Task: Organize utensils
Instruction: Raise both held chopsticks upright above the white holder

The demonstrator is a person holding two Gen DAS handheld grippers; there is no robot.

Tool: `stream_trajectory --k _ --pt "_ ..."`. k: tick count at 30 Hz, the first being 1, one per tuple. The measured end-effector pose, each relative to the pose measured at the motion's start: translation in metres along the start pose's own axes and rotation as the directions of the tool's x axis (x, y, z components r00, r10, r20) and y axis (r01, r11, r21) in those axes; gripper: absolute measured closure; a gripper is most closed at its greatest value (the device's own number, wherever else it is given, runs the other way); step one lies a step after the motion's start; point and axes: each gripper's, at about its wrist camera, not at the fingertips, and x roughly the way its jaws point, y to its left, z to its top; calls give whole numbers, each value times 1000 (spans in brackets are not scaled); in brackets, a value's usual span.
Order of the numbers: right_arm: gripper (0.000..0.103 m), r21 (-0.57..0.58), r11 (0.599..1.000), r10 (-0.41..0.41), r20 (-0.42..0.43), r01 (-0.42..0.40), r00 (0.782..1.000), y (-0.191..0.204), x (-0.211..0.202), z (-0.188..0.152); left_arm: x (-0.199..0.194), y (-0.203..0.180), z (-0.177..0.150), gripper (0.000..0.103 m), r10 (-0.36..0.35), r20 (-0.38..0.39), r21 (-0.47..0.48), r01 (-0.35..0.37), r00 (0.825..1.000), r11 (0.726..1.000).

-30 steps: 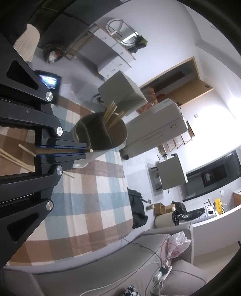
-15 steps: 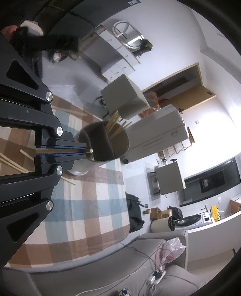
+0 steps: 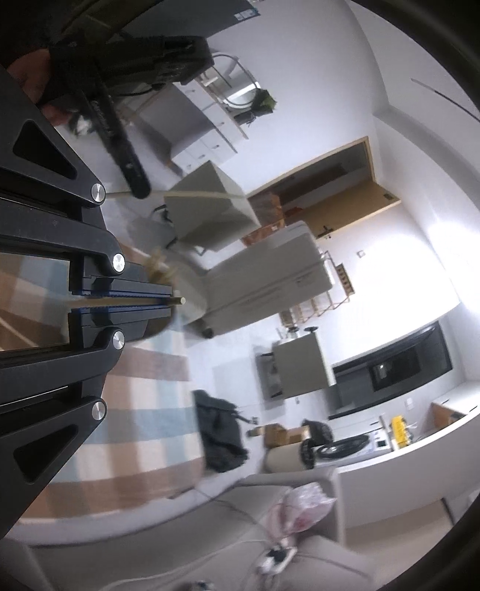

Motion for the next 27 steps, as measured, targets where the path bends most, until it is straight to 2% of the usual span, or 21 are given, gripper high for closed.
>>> stream_trajectory --k 5,11,22,27 --pt "100 -63 998 1 25 1 1000 11 20 53 37 9 26 103 -28 92 -41 32 995 999" --pt "100 -125 992 -19 -14 18 1000 20 65 79 80 19 35 103 -66 146 -33 72 987 997" --pt "100 -129 992 -28 -145 9 989 9 123 61 99 21 14 103 -61 179 70 49 982 996" --pt "100 -99 995 -31 -195 12 980 -1 141 42 103 18 5 103 -69 155 116 51 985 992"
